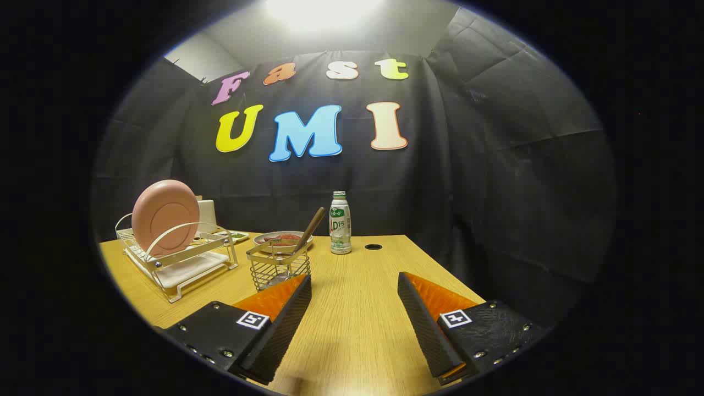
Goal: Take the plate from the dish rack, then take the spoon from the basket and place it into the plate.
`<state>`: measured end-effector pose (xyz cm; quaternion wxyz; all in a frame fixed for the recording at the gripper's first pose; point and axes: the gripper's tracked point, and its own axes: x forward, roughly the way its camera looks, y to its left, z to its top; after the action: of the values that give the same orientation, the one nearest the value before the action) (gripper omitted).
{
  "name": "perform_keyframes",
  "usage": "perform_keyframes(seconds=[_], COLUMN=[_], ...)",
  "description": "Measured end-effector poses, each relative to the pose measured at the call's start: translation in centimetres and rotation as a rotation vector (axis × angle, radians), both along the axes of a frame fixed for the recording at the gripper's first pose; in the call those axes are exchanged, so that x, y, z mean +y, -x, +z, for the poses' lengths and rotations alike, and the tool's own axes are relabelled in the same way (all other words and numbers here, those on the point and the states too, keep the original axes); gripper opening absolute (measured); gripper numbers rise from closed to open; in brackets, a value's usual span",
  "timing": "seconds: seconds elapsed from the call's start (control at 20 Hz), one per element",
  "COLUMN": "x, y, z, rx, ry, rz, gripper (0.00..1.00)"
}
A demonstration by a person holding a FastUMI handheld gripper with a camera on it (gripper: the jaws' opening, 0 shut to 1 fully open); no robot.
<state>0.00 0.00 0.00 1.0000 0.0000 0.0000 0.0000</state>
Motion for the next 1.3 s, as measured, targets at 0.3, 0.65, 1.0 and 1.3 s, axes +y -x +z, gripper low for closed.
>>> perform_keyframes(seconds=[0.3,0.65,1.0,1.3], x=[0.1,-0.7,-5.2,-7.8], y=[-0.1,-6.1,-8.9,-4.3], z=[-0.1,1.3,5.7,8.2], rx=[0.003,-0.036,-0.128,-0.098], ry=[0.001,-0.039,-0.012,0.018], rz=[0.004,-0.01,-0.123,-0.172], gripper=[0.97,0.97,0.97,0.97])
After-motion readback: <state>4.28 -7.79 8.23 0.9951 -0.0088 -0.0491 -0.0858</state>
